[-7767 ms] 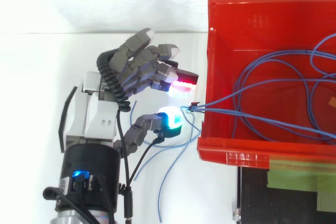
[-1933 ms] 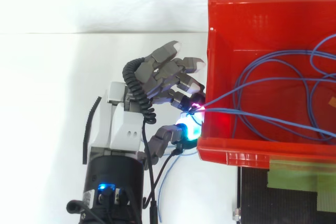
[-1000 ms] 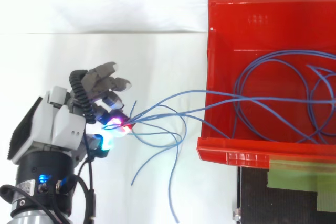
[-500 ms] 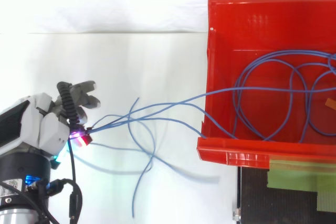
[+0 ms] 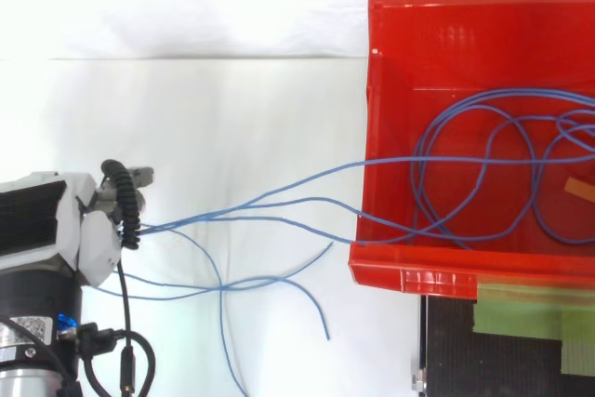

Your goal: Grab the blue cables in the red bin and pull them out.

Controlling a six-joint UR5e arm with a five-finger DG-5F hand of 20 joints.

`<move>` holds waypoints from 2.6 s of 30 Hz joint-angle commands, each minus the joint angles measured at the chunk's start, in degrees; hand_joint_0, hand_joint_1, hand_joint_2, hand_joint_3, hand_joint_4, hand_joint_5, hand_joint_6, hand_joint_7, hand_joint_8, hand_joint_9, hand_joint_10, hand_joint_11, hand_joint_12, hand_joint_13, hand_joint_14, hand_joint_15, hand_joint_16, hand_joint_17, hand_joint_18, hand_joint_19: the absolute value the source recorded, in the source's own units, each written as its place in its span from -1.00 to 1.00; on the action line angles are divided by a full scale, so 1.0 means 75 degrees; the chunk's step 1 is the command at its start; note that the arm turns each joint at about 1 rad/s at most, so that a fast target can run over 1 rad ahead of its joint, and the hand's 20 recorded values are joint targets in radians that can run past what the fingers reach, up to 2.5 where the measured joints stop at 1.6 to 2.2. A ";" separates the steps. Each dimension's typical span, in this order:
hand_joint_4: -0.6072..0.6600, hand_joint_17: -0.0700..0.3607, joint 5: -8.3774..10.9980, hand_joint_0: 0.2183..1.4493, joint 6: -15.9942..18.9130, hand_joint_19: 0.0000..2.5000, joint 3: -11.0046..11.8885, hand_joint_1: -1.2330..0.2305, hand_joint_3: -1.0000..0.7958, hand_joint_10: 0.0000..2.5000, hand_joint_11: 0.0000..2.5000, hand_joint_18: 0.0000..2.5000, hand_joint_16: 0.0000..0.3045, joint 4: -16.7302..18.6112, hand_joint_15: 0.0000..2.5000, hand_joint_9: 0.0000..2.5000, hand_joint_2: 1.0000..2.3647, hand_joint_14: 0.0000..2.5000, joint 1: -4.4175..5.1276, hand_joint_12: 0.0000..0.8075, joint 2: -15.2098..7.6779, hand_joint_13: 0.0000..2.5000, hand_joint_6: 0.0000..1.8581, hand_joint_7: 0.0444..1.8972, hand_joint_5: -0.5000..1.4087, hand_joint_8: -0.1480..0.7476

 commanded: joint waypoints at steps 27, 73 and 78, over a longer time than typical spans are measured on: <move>0.05 -0.27 0.0160 0.10 -0.1320 -0.62 0.0000 -0.39 -1.00 -0.98 -0.16 -0.57 -0.74 0.2391 -0.56 -0.27 -1.00 -0.98 0.0017 -0.20 0.0003 -0.41 -0.04 -0.38 0.32 -0.16; 0.11 -0.26 0.0288 0.02 0.2547 -0.61 0.0000 -0.37 -1.00 -0.98 -0.17 -0.59 -0.74 0.2942 -0.56 -0.29 -1.00 -0.98 0.0099 -0.19 -0.0009 -0.43 -0.99 -0.20 0.43 -0.16; 0.10 -0.25 0.0288 -0.02 0.2688 -0.61 0.0000 -0.33 -1.00 -0.98 -0.18 -0.59 -0.73 0.2778 -0.56 -0.29 -1.00 -0.98 0.0110 -0.20 -0.0009 -0.43 -0.99 -0.19 0.44 -0.15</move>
